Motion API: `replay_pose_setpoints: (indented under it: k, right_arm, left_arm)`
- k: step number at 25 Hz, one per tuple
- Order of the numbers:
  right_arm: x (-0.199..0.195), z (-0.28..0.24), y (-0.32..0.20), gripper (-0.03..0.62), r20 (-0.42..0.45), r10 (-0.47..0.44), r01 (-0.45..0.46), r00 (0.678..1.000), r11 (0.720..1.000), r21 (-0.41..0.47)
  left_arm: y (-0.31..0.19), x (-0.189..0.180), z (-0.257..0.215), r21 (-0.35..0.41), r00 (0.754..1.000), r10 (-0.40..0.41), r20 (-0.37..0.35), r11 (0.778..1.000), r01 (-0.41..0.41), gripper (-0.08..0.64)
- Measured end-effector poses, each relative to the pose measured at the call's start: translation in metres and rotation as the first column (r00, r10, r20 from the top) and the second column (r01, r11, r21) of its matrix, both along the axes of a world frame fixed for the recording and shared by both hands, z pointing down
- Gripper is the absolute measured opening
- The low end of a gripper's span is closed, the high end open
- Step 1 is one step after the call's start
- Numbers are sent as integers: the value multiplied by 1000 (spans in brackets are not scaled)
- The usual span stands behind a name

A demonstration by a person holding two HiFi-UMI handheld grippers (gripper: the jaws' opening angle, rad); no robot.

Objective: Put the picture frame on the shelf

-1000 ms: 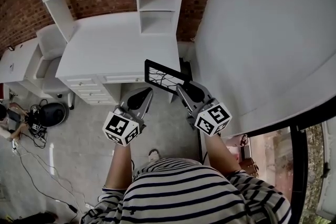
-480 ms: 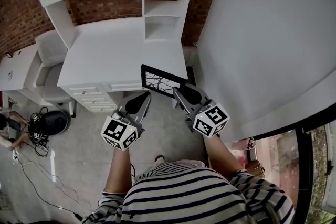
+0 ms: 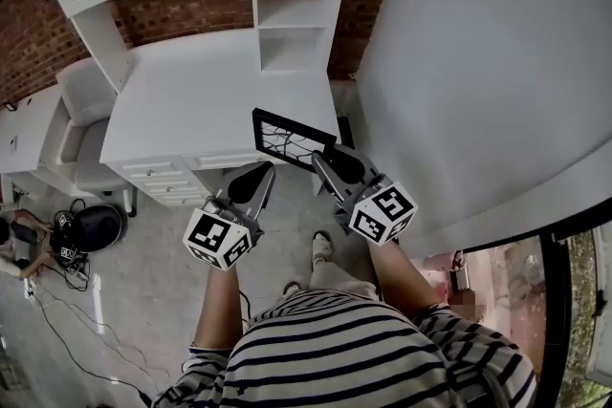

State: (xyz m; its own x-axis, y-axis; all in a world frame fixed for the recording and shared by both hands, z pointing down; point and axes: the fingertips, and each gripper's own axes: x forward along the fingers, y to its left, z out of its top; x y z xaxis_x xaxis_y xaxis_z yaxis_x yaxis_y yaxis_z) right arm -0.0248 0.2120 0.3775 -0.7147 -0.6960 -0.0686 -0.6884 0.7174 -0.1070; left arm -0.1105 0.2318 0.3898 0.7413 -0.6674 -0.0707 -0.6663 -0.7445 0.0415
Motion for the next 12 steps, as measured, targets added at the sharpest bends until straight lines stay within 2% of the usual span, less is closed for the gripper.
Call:
replay_pose_setpoints:
  k: [7,12]
  right_arm:
    - [14,-5,-53,69,30,-14,14,999,1000,6]
    - [29,-8,-99,64,34,-28,28,999,1000,11]
  left_arm:
    - [-50,12,-5,6,1000,-17,18,1000,17,8]
    - [-97,34,-6,-3,999,-13,34,1000,13,8]
